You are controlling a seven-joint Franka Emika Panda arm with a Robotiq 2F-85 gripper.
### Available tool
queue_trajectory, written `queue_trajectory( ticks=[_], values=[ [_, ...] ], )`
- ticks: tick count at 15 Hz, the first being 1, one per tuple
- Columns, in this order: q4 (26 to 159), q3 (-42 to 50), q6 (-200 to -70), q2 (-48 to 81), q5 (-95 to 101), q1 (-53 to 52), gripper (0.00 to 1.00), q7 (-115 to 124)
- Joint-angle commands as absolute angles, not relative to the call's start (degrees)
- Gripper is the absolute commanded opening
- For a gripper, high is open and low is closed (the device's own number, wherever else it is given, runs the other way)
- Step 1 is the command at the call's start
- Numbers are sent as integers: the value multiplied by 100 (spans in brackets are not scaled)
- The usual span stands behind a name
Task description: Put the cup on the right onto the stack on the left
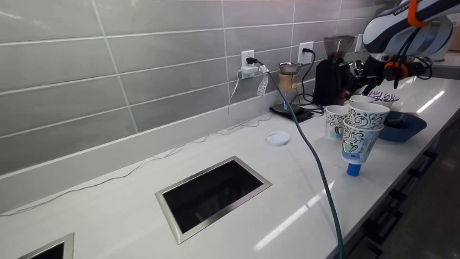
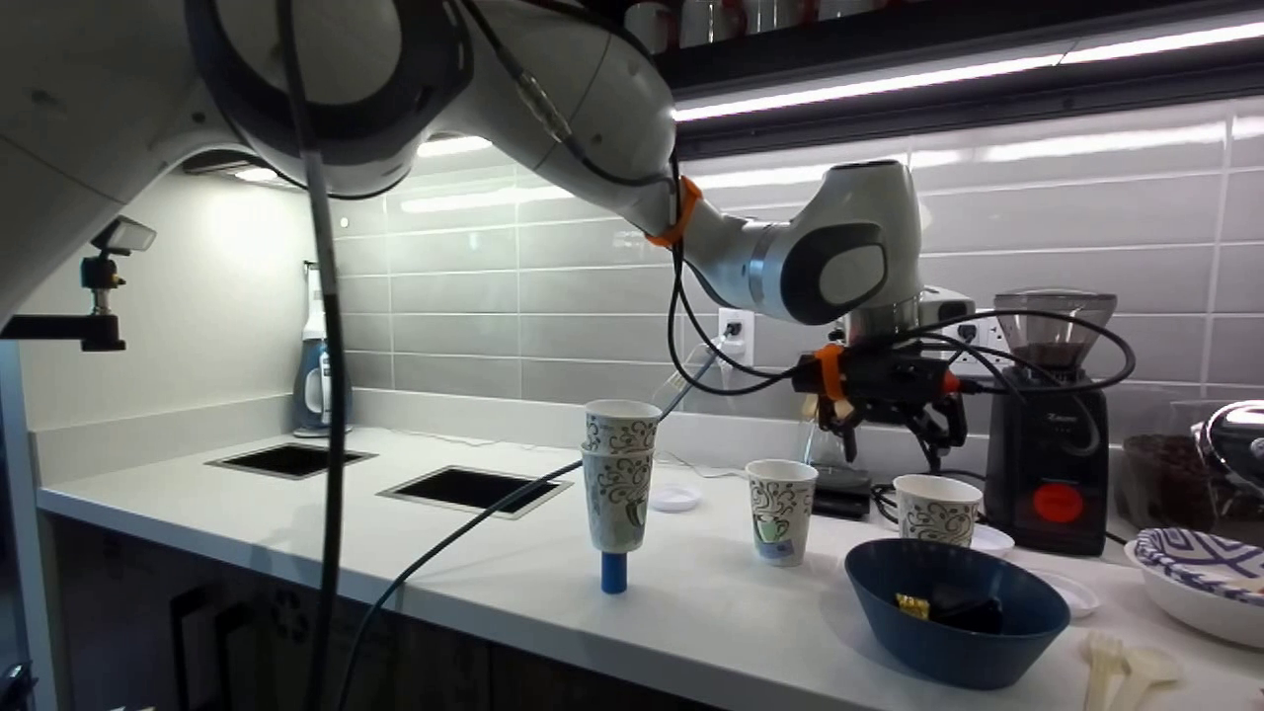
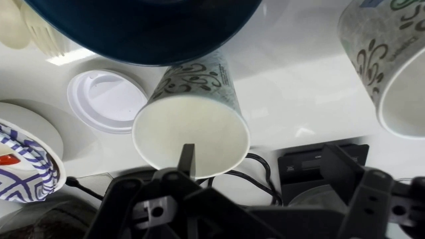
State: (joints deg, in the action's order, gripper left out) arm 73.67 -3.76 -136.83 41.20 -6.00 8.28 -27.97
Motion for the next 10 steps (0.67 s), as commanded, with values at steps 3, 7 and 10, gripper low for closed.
queue_trajectory(
  ticks=[3,7,10],
  values=[
    [7030,-499,-13783,4439,-453,863,68,-2927],
    [6967,-455,-13813,4525,-360,852,51,-2885],
    [6924,-428,-13818,4565,-275,840,41,-2857]
  ],
)
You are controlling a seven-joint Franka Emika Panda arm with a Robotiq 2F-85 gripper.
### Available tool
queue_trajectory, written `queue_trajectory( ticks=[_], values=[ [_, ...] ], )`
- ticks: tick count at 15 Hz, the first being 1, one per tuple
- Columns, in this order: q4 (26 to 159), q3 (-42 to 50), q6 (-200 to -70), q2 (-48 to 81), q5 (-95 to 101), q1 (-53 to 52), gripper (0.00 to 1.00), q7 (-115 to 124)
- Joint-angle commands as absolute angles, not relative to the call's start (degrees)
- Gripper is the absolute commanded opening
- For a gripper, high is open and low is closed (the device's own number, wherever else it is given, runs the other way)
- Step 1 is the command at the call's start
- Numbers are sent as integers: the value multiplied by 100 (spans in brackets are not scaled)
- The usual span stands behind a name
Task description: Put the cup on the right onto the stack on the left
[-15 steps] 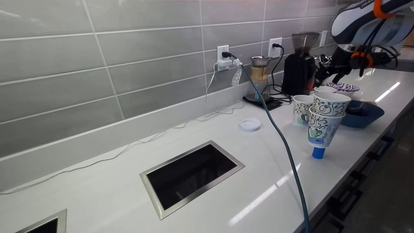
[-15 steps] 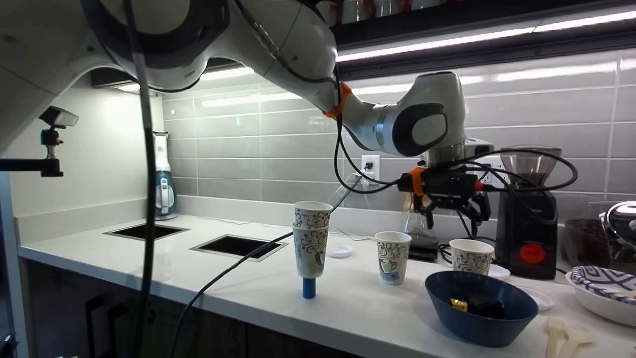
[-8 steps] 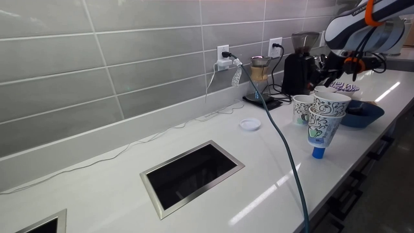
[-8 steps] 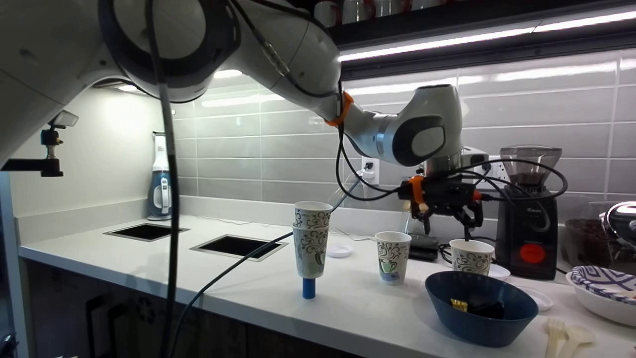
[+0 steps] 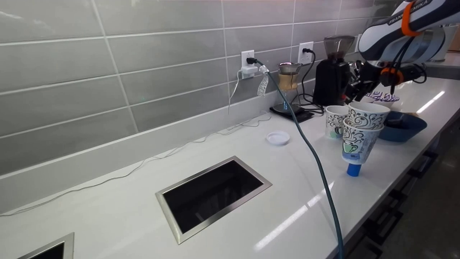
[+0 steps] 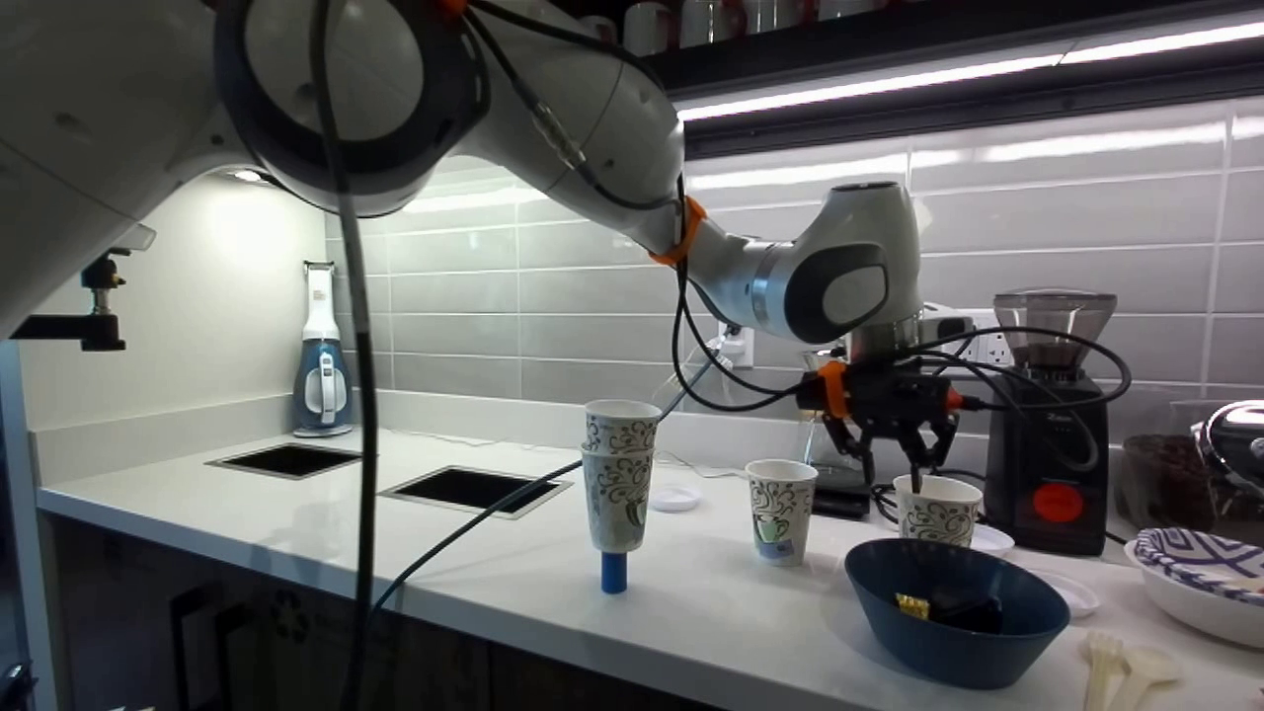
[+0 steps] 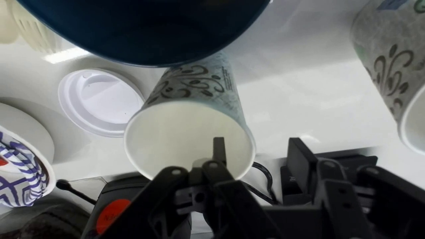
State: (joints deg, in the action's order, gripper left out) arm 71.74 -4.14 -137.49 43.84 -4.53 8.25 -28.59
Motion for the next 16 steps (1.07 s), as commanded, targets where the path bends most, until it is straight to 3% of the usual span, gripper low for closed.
queue_trajectory(
  ticks=[1,2,4,16],
  values=[
    [6912,-426,-13812,4576,-253,841,36,-2854],
    [6904,-416,-13812,4582,-232,838,21,-2842],
    [6895,-399,-13809,4585,-187,833,3,-2829],
    [7313,-265,-13704,3714,42,720,1,-2467]
  ],
)
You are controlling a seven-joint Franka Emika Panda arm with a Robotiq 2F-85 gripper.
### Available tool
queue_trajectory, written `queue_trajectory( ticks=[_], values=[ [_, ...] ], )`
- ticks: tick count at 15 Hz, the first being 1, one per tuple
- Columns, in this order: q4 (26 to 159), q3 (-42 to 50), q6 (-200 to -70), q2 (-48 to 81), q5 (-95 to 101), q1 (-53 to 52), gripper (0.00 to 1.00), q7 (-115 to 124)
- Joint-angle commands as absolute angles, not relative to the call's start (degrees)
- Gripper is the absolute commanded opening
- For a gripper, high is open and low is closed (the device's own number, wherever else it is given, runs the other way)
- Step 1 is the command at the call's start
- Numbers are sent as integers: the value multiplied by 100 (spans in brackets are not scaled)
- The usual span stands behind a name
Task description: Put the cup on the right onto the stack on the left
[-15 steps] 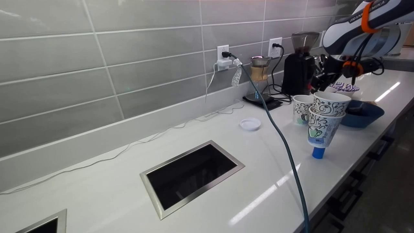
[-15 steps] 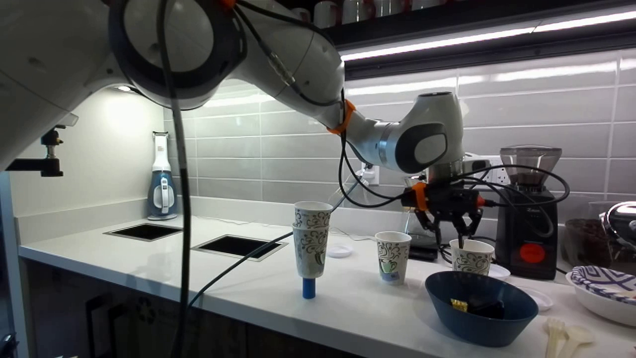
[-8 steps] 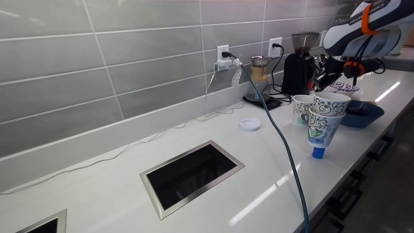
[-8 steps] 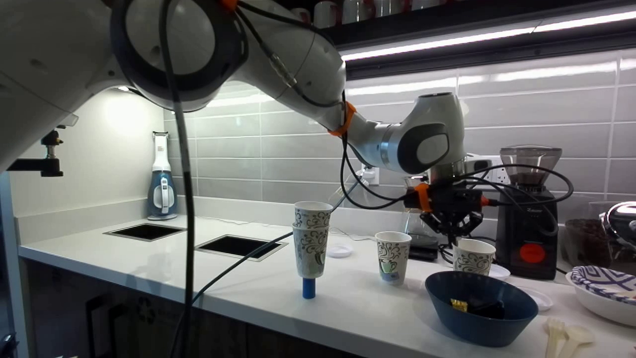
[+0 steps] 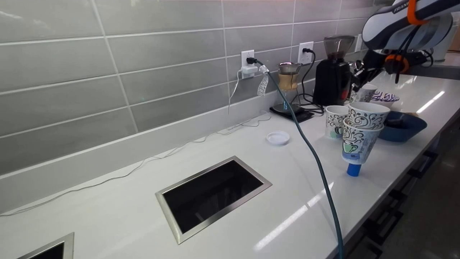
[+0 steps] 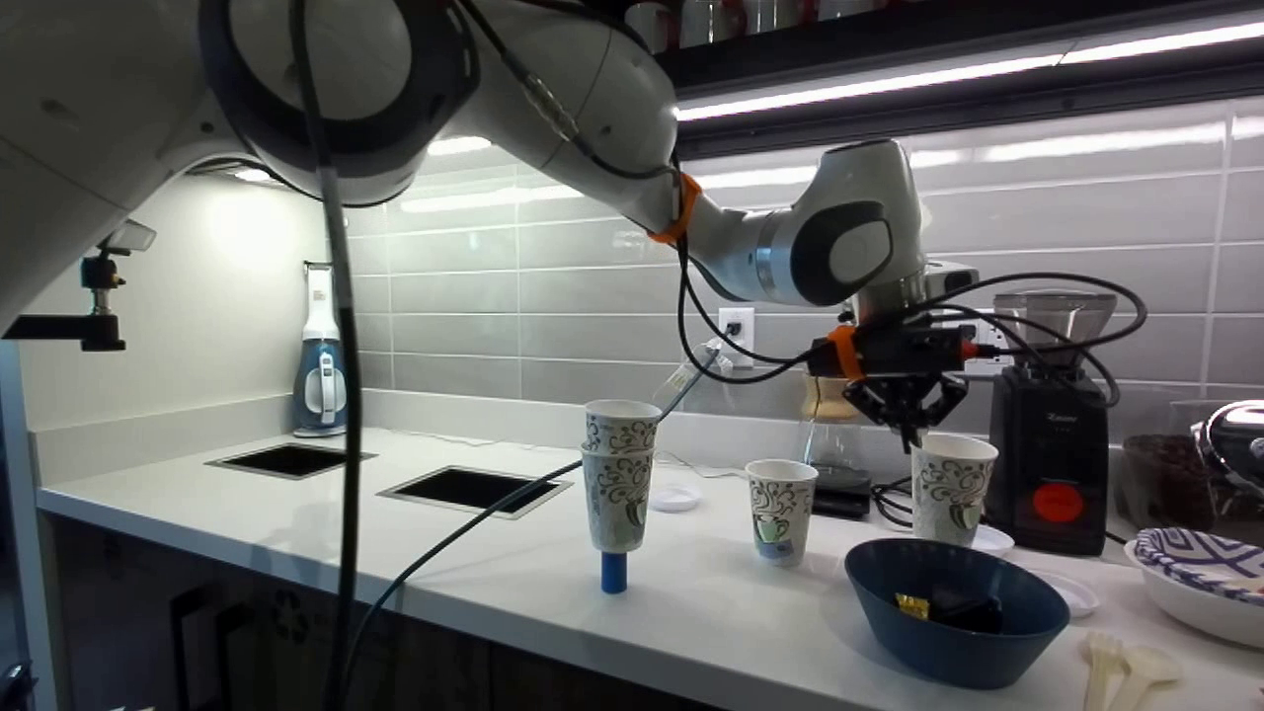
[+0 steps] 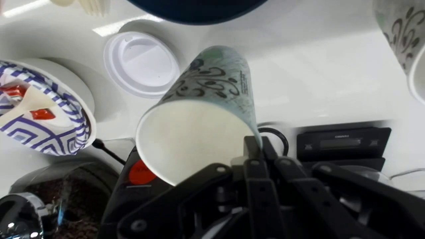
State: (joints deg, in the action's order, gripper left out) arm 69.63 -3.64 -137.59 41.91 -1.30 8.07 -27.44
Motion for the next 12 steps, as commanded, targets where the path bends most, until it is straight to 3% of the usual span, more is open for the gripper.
queue_trajectory(
  ticks=[1,12],
  values=[
    [7464,-217,-13729,3522,94,687,1,-2376],
    [9912,69,-13283,699,725,261,1,-1311]
  ],
)
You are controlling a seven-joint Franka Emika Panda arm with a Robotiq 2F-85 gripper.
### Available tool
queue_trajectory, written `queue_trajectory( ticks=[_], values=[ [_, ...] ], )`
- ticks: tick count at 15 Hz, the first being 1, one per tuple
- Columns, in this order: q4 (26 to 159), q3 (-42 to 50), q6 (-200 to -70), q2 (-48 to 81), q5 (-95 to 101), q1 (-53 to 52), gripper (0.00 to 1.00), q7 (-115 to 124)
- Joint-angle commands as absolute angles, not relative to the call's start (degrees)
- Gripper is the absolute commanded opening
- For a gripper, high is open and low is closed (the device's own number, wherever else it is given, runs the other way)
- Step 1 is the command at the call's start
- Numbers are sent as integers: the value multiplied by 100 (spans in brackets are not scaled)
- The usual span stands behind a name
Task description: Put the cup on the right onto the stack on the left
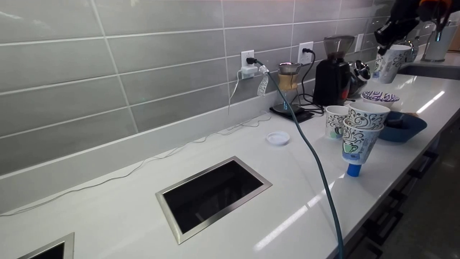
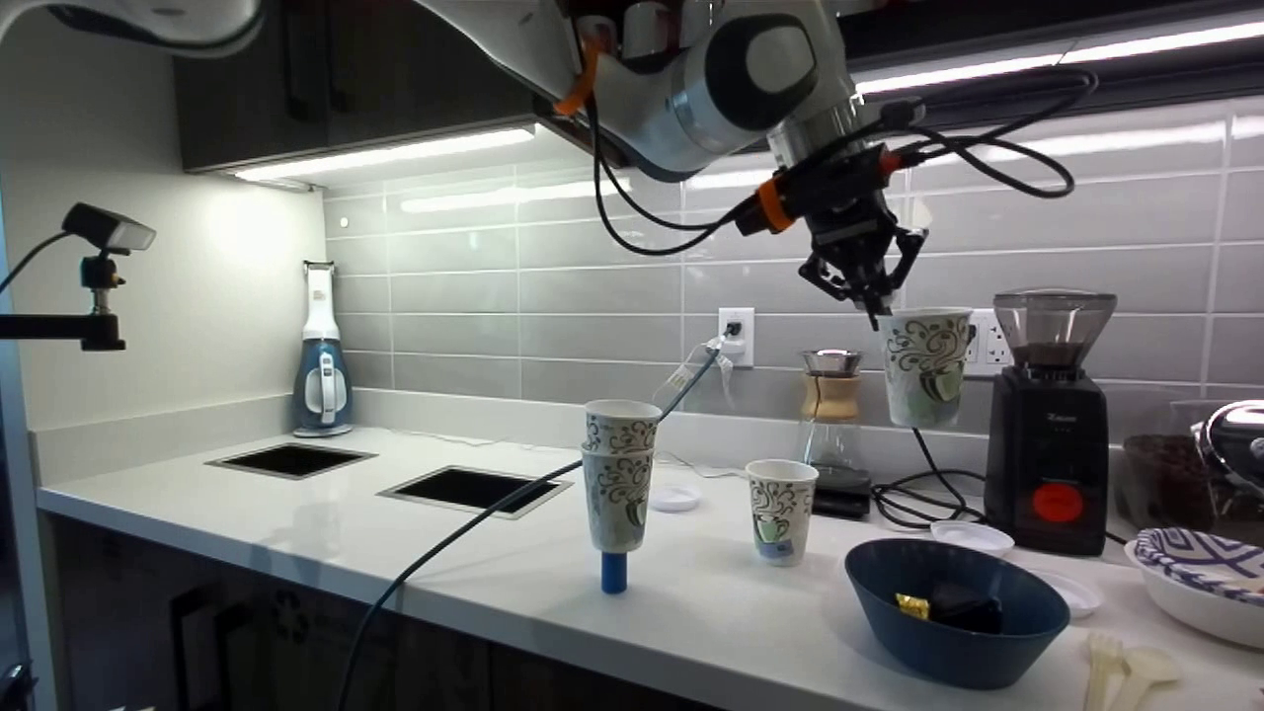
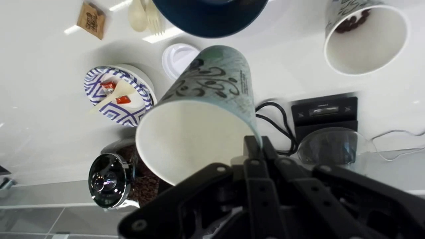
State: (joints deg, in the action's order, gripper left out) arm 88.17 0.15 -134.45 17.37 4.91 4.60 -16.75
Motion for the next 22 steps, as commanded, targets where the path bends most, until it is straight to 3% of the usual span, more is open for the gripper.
queue_trajectory(
  ticks=[1,11,22],
  values=[
    [10137,33,-13179,433,736,205,1,-1238],
    [11514,-508,-12203,-1336,784,-356,1,-156],
    [11533,-657,-11995,-1388,700,-431,3,79]
  ],
)
